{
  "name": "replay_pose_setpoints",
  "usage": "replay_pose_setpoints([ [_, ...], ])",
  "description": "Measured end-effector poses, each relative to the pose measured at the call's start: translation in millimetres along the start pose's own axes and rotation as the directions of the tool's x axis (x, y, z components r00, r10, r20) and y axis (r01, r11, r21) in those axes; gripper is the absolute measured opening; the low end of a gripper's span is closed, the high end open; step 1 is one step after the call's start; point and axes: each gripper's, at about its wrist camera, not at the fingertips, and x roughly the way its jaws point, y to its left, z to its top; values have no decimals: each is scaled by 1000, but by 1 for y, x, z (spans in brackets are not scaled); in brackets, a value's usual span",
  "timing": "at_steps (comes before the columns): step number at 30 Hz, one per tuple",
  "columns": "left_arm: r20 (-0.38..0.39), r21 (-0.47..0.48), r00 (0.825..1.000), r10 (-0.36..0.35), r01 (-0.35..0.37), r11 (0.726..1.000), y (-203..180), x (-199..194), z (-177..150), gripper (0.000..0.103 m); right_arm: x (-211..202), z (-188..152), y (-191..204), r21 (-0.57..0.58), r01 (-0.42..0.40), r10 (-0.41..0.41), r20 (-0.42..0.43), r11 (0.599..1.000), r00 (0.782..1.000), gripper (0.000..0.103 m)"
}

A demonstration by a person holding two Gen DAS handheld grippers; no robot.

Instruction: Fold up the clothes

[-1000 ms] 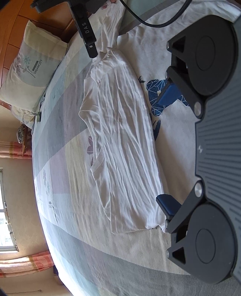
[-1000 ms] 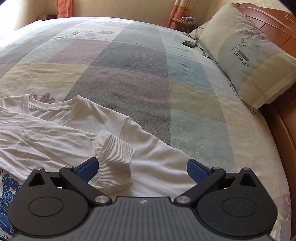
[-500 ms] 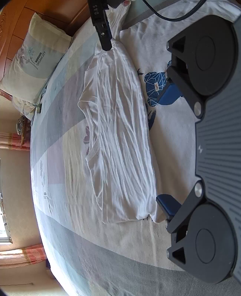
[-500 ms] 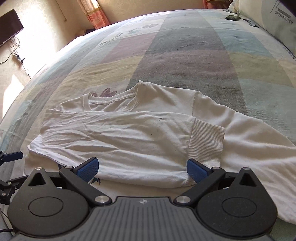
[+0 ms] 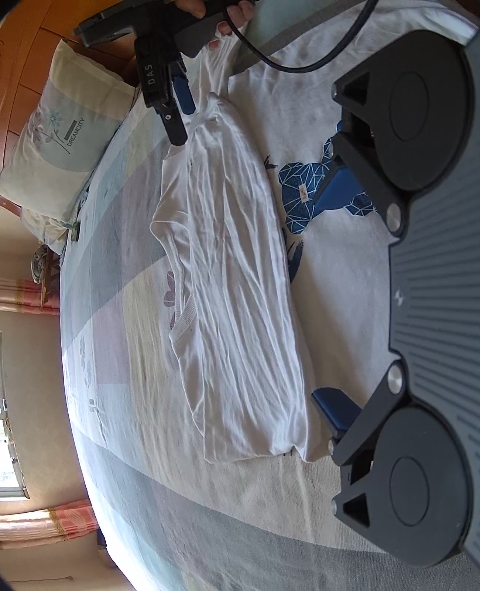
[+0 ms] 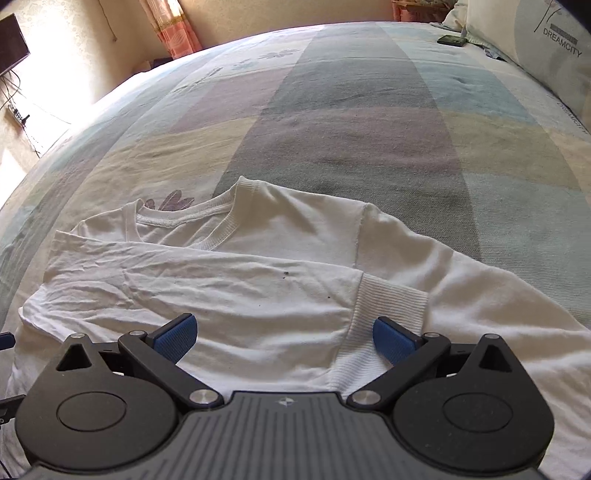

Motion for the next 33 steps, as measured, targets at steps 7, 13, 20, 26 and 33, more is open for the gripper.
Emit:
replay_pose_setpoints([
  [7,-25,-14,1000,4,-5,1000,-4,12,0,102,-35,-21,2,46,-190,188,51,981,981,103],
  [13,-42,52,999,0,2,999,-20,11,-3,102,-22,-52,15,-2,-112,112,-6,994,994,103],
  [20,-8,44,999,-43,43,998,-26,15,12,102,-37,-92,32,-46,-96,95,-28,994,995,103],
  [26,34,72,999,-36,33,997,-26,37,29,102,-26,-122,48,-171,3,-7,-22,985,1000,103],
  [33,-35,-54,999,-18,16,998,2,62,4,102,-19,-130,62,-209,99,-102,-2,973,995,103],
])
